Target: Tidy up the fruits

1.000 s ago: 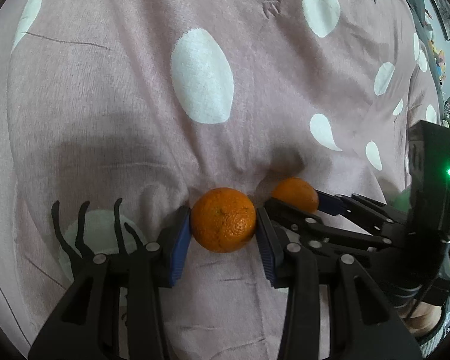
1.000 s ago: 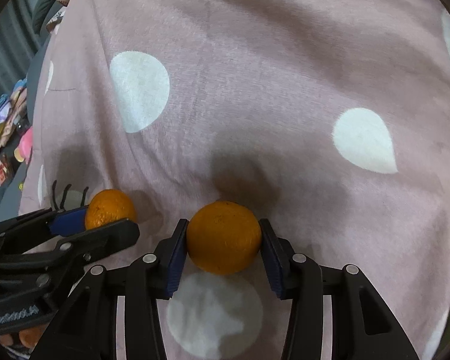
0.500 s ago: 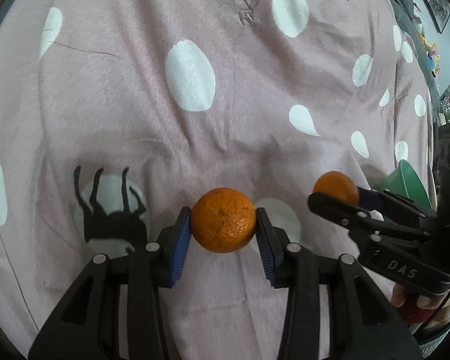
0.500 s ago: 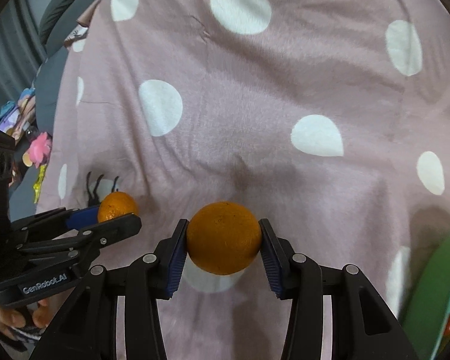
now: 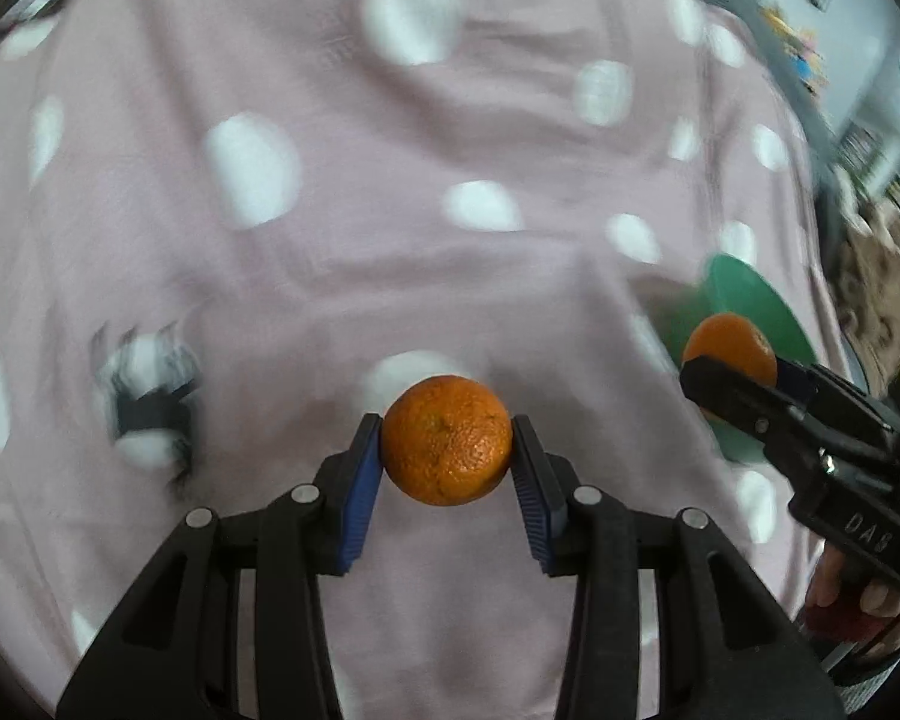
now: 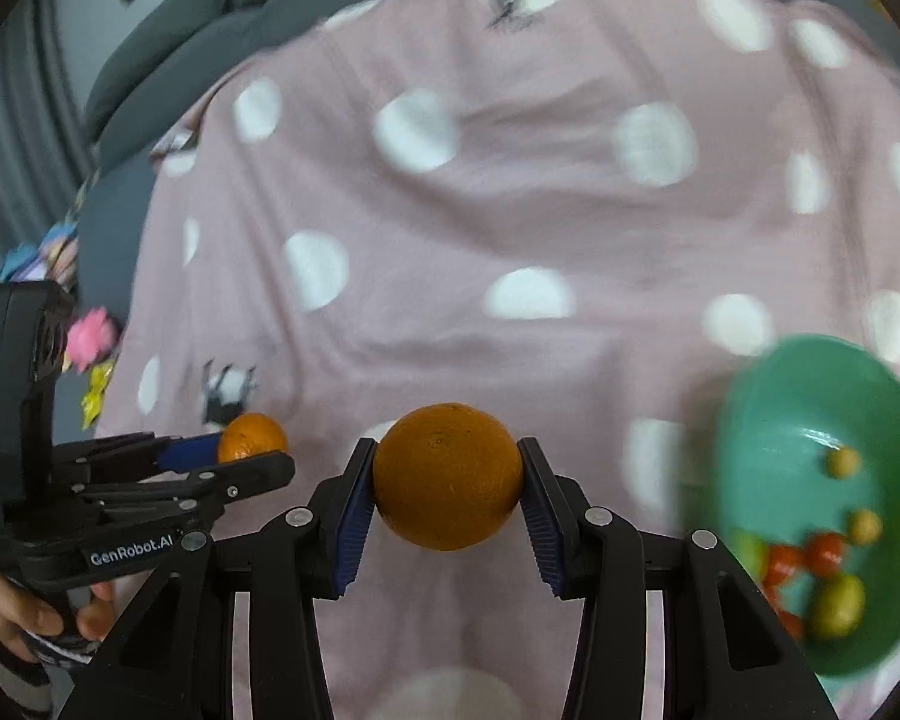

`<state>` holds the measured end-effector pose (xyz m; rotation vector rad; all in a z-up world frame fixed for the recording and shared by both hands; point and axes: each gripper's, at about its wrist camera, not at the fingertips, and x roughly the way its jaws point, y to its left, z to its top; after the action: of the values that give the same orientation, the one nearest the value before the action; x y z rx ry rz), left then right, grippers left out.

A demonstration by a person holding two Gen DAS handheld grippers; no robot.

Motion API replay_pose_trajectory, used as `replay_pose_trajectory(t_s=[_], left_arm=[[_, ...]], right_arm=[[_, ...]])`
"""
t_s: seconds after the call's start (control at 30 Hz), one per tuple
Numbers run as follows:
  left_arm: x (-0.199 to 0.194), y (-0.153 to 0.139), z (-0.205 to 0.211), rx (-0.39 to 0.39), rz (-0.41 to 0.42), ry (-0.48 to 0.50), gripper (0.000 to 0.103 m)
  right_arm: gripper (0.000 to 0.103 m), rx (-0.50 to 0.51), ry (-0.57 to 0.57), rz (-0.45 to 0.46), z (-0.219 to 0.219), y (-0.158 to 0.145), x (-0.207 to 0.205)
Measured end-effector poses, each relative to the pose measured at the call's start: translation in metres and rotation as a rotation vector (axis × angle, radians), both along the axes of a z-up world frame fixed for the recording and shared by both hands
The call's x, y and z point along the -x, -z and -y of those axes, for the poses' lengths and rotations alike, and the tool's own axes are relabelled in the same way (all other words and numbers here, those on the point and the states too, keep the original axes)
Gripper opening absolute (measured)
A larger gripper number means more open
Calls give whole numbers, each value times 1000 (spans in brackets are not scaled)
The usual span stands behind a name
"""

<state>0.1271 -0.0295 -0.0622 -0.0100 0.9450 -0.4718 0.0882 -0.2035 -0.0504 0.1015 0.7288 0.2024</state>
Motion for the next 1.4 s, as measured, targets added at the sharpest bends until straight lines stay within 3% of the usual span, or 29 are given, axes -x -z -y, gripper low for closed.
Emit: replay_pose_trajectory(t_s=[0.13,0.27,0.47,0.63,0.7,0.73,0.77,0.83,0.97,1.13,1.4], left_arm=[[1,-11,84,4,47,152,42],[-3,-10,176,20,21,282,42],[-9,10,245,-81,6,337,42],[-15,24,250,-175,-62,329,44],[-10,10,243,-198,-31,314,59],[-8,1,240,-199,-17,310,79],[-4,-9,237,-189,-1,303,92],[2,-32,233,-172,38,310,99],[13,-63,231,-251,73,285,102],[24,-105,219,-239,89,296,102],[33,-129,218,-318,138,269,102]], right_arm=[[48,36,146,16,60,-7,25],[48,55,291,-10,127,-8,35],[48,78,341,-99,175,10,27],[48,103,334,-188,179,24,20],[48,134,335,-198,176,22,23],[48,148,333,-199,174,16,25],[48,158,333,-195,173,11,29],[48,187,328,-172,171,-5,36],[48,181,322,-142,170,-41,49],[49,193,271,-122,164,-87,66],[49,187,249,-158,170,-119,72]])
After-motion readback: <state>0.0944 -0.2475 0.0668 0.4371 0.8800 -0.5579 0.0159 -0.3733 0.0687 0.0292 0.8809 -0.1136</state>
